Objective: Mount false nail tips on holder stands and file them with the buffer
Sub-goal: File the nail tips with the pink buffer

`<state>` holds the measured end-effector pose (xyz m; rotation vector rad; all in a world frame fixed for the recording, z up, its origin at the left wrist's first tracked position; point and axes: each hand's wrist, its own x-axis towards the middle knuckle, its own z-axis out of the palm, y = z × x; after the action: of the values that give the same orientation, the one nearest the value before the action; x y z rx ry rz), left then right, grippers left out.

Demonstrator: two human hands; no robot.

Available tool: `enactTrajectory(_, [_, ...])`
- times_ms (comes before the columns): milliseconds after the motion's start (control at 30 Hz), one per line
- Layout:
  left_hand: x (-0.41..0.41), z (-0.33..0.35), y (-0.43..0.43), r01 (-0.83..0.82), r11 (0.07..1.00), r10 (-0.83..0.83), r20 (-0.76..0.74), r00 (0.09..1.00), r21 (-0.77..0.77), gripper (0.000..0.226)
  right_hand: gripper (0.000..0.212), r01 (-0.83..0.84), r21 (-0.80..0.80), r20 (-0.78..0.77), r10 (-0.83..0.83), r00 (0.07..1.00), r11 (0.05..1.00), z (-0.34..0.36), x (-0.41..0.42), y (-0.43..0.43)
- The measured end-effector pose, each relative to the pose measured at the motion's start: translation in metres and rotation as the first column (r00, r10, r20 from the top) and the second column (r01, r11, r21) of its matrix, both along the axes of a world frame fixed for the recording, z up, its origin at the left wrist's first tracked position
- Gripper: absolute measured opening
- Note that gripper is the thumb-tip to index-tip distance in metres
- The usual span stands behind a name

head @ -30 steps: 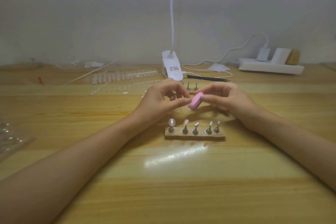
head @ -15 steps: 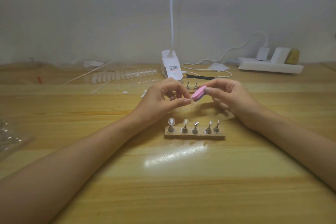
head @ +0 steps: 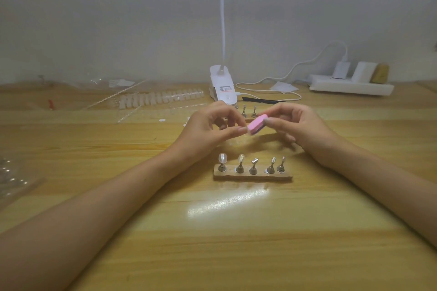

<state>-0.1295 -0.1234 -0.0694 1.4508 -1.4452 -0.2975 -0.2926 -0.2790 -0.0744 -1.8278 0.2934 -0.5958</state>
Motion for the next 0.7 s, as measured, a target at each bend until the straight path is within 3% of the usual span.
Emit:
enactTrajectory(100, [0.0000,0.0004,0.0006,-0.010,1.000,0.010,0.004,1.000,0.000,0.007,0.014,-0.123,-0.022,-0.065,0.121,0.991,0.992,-0.0018,0.0005,0.0055])
enactTrajectory(200, [-0.0008,0.0008,0.0010,-0.017,1.000,0.017,-0.010,1.000,0.020,0.005,0.018,-0.014,0.015,0.026,0.014,1.000,1.000,0.0004,0.0001,0.0024])
enactTrajectory(333, [-0.0019,0.0032,0.0035,-0.025,1.000,0.026,-0.037,0.999,0.017,0.007,0.017,-0.130,-0.038,-0.089,0.126,0.988,0.991,-0.0028,0.0008,0.0059])
enactTrajectory(433, [-0.0034,0.0045,0.0042,-0.033,0.999,0.034,-0.054,0.998,0.018,0.010,0.026,-0.042,0.004,0.025,0.042,0.999,0.999,-0.0003,-0.0010,0.0030])
enactTrajectory(600, [-0.0034,0.0049,0.0046,-0.031,0.999,0.034,-0.067,0.997,0.036,0.014,0.024,-0.091,-0.036,-0.069,0.088,0.994,0.995,-0.0022,0.0005,0.0066])
enactTrajectory(700, [-0.0027,0.0036,0.0038,-0.042,0.998,0.046,-0.084,0.995,0.050,0.014,0.023,0.010,-0.016,0.003,-0.009,1.000,1.000,-0.0011,-0.0002,0.0031])
